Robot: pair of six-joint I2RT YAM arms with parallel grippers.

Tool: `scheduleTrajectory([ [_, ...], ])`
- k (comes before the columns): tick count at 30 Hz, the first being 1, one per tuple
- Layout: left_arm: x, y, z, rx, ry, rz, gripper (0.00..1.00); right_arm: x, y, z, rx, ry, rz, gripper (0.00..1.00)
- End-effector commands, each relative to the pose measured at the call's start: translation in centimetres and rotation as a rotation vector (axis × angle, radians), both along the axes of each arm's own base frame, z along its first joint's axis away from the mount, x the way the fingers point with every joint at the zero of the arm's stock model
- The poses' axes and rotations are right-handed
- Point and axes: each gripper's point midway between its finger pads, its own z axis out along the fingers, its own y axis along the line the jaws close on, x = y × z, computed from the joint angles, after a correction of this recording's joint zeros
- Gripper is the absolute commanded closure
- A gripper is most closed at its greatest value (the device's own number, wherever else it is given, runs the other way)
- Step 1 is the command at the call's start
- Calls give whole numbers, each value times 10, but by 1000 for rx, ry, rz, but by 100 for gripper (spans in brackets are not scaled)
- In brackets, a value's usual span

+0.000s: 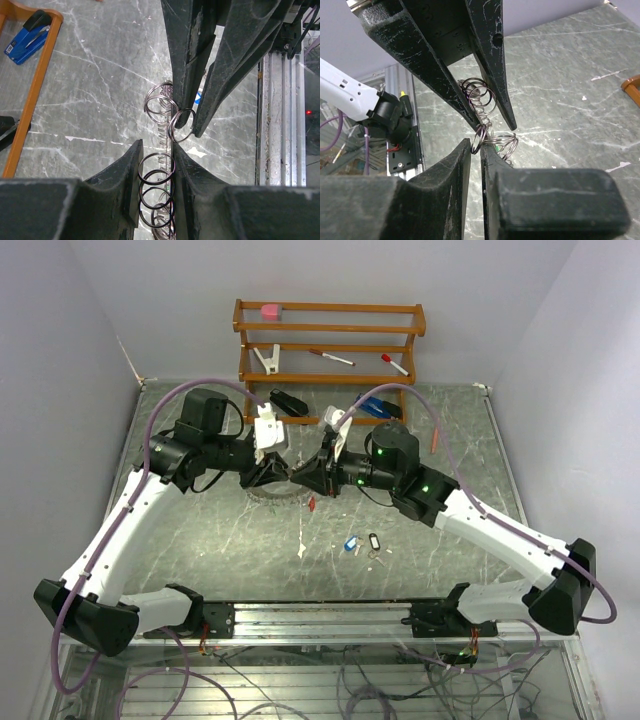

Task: Put the keys on the keyring

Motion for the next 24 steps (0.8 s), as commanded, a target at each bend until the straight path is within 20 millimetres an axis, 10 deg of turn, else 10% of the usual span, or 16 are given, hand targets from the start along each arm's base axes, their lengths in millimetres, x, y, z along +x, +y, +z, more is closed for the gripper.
scheduleTrajectory([
  [1, -9, -7, 17, -51, -15, -59, 93, 4, 6, 13, 33, -42, 1, 88],
  [24, 3, -4, 3, -24, -11, 6, 93, 18, 5, 37, 315, 236, -168, 100],
])
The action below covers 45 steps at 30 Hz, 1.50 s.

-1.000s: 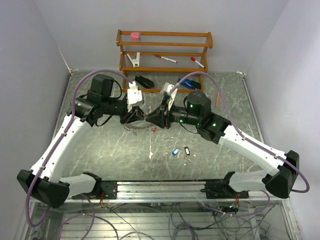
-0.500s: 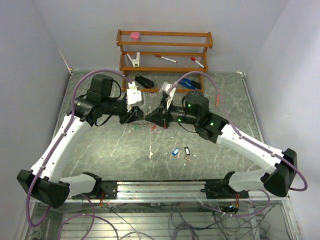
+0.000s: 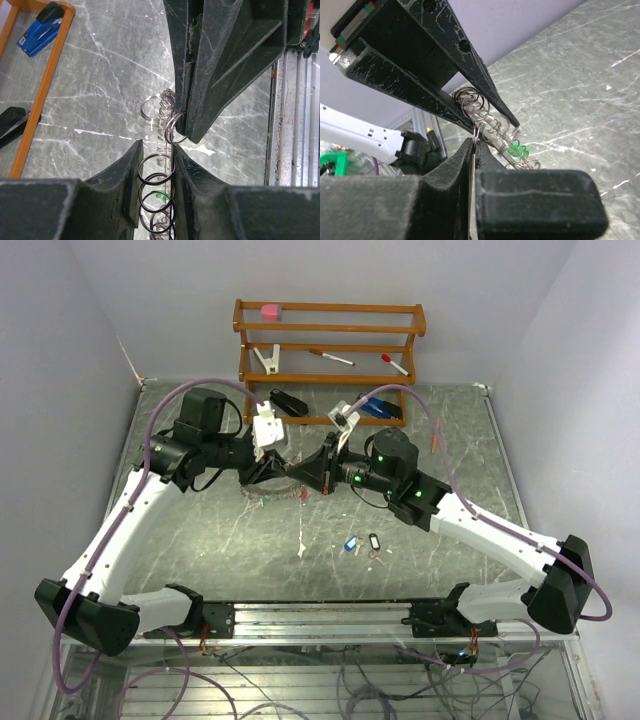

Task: Put the keys on the keyring

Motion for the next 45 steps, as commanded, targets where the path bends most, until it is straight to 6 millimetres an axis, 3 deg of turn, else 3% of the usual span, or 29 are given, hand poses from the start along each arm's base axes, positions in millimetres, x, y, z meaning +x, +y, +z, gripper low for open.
scheduleTrajectory([
  [1, -6, -8, 7, -41, -8, -38, 93, 10, -6, 42, 173, 8, -101, 100],
  [7, -10, -13, 19, -74, 1, -62, 93, 18, -19, 53, 244, 30, -192, 100],
  [9, -10, -14, 24, -85, 0, -68, 93, 21, -21, 40, 241, 60, -215, 100],
  [17, -15, -19, 39, -124, 12, -90, 93, 23, -25, 44, 386, 110, -237, 100],
  [18, -15, -19, 40, -125, 10, -91, 93, 22, -22, 43, 382, 113, -220, 100],
  [24, -11, -17, 41, -105, -16, -88, 93, 4, -17, 35, 293, 102, -129, 73],
  [27, -10, -17, 41, -102, -18, -89, 93, -1, -25, 29, 237, 87, -134, 71],
  [33, -11, -18, 40, -102, -15, -101, 93, -16, -42, 37, 149, 42, -118, 70],
  [37, -16, -17, 42, -103, -23, -124, 93, -14, -61, 40, 73, -22, -181, 69],
  [38, -19, -17, 43, -104, -24, -136, 93, -13, -66, 54, 81, -58, -195, 69],
  [41, -27, -19, 45, -116, -21, -183, 93, -17, -60, 61, 52, -119, -139, 67],
  [45, -38, -16, 45, -108, -33, -237, 93, -14, -39, 61, -9, -126, -50, 73],
])
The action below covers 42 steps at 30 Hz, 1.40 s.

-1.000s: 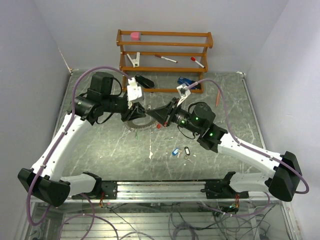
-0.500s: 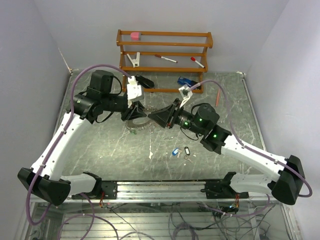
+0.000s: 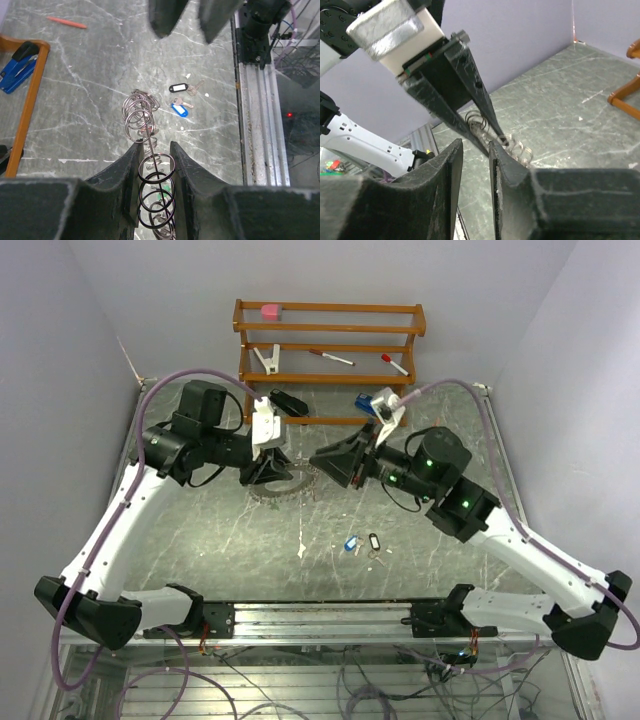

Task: Put the keys on the keyring

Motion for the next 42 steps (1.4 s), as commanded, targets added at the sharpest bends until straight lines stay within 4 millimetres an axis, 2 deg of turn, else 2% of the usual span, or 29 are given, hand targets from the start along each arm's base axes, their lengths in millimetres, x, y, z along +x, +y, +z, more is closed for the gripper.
scheduleTrajectory([
  [1, -21, -1, 18, -34, -58, -115, 93, 4, 18, -14, -120, -23, 89, 75],
  [4, -26, 3, 15, -16, -76, -128, 93, 12, 24, -22, -157, 16, 126, 77],
  [8, -27, 7, 11, 7, -98, -122, 93, 30, 16, -35, -137, 133, 173, 78],
  [12, -25, 9, 7, 23, -106, -116, 93, 31, 8, -33, -50, 229, 259, 78],
  [21, -20, 7, -2, 28, -98, -107, 93, 15, 18, -43, -32, 294, 415, 77],
  [25, -16, 6, -3, 27, -91, -99, 93, 3, 19, -48, -53, 269, 471, 75],
  [28, -16, 4, -3, 18, -82, -102, 93, -3, 19, -56, -82, 222, 482, 70],
  [35, -22, -2, 2, -25, -46, -143, 93, -2, 16, -63, -109, 72, 436, 62],
  [42, -20, -7, -2, -38, -11, -144, 93, -9, 31, -63, -148, 11, 458, 57],
])
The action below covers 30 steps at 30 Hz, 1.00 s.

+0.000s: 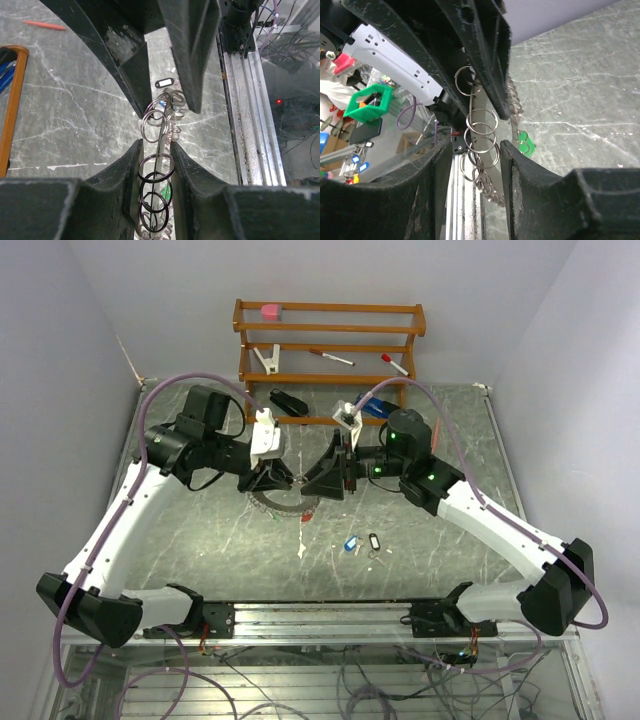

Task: Put the keys on the keyring

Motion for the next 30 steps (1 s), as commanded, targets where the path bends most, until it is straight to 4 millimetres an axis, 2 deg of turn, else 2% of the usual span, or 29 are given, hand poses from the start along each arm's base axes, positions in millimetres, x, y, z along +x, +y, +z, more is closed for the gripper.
scheduleTrajectory([
  [1, -2, -9, 9, -56, -5, -35, 93, -1, 8, 10, 6, -105, 1, 57],
  [6, -4, -10, 13, -68, 2, -42, 93, 2, 10, 12, 8, -147, -45, 57],
  [9, -4, -11, 16, -74, 4, -41, 93, 8, 11, 16, 22, -165, -82, 61],
  [10, -4, -11, 16, -75, 4, -41, 93, 9, 11, 17, 22, -169, -93, 64],
  [14, -6, -11, 20, -84, 11, -42, 93, 15, 12, 17, 15, -171, -123, 85],
  [24, -7, -9, 17, -71, 10, -32, 93, 14, 12, 25, 46, -163, -138, 100],
  [30, 1, -5, 20, -42, -23, 13, 75, 15, 8, 26, 41, -177, -152, 100],
])
